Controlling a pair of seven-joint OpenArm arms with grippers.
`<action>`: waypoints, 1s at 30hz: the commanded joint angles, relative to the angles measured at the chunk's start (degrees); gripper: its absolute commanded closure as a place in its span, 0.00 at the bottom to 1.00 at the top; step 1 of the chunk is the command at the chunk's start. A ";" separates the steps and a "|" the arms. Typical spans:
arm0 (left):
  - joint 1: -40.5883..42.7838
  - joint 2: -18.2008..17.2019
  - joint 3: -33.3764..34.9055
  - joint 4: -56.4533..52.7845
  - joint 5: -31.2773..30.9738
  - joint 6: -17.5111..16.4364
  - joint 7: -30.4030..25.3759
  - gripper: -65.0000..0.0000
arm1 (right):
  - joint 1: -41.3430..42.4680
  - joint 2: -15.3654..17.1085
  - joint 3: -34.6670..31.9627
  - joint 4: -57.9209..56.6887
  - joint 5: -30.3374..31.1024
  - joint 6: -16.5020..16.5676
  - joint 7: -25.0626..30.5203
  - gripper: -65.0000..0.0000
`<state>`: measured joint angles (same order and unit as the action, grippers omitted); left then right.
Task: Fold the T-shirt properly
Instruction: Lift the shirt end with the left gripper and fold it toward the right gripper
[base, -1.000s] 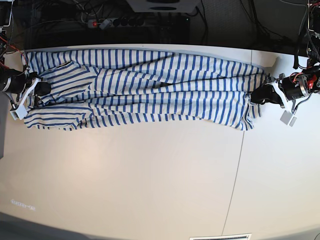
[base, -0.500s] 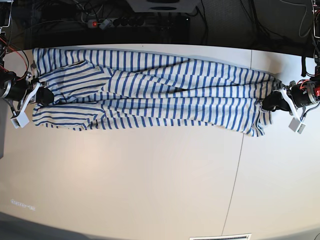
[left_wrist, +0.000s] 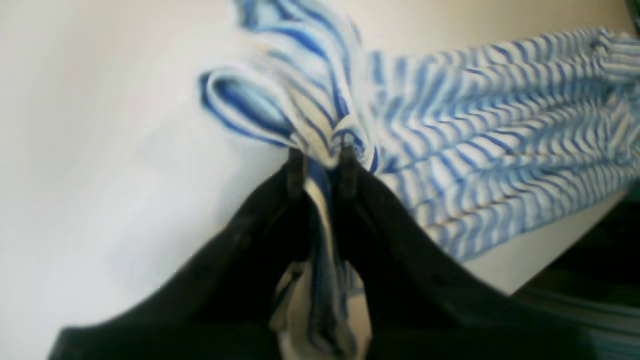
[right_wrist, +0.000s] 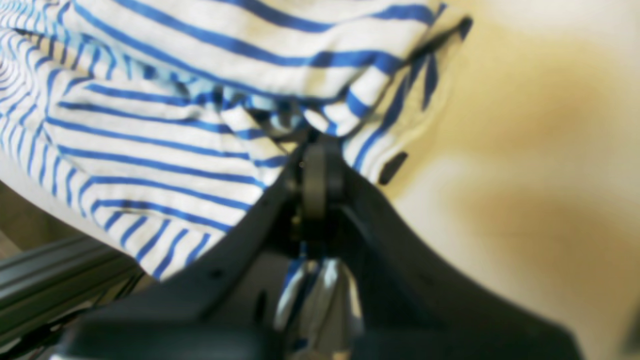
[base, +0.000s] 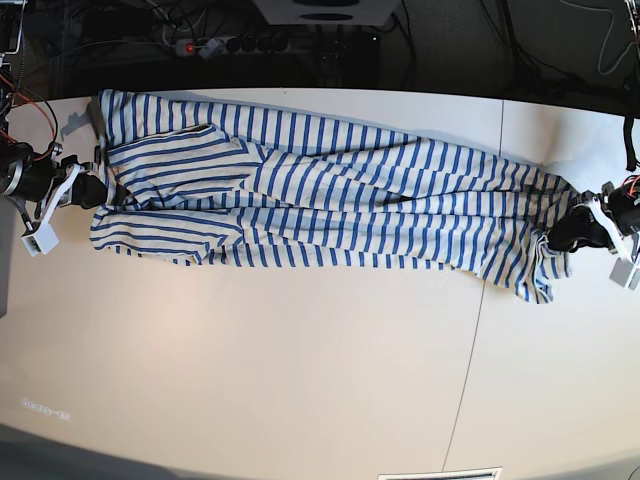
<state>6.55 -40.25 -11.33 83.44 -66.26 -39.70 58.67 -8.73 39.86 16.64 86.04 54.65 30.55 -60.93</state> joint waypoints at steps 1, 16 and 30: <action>-0.50 -1.05 -0.63 3.52 -1.57 -0.30 -0.76 1.00 | 0.61 1.53 0.66 0.85 0.70 4.17 0.52 1.00; -0.96 6.08 23.02 34.27 37.18 6.08 -8.39 1.00 | 0.61 1.55 0.66 0.85 0.22 4.17 0.70 1.00; -0.85 23.54 37.29 33.94 55.82 19.82 -10.40 1.00 | 0.61 1.55 0.66 0.85 0.20 4.17 0.70 1.00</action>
<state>6.31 -16.69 26.00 116.62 -9.98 -20.95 49.67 -8.73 39.99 16.64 86.04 54.19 30.55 -60.90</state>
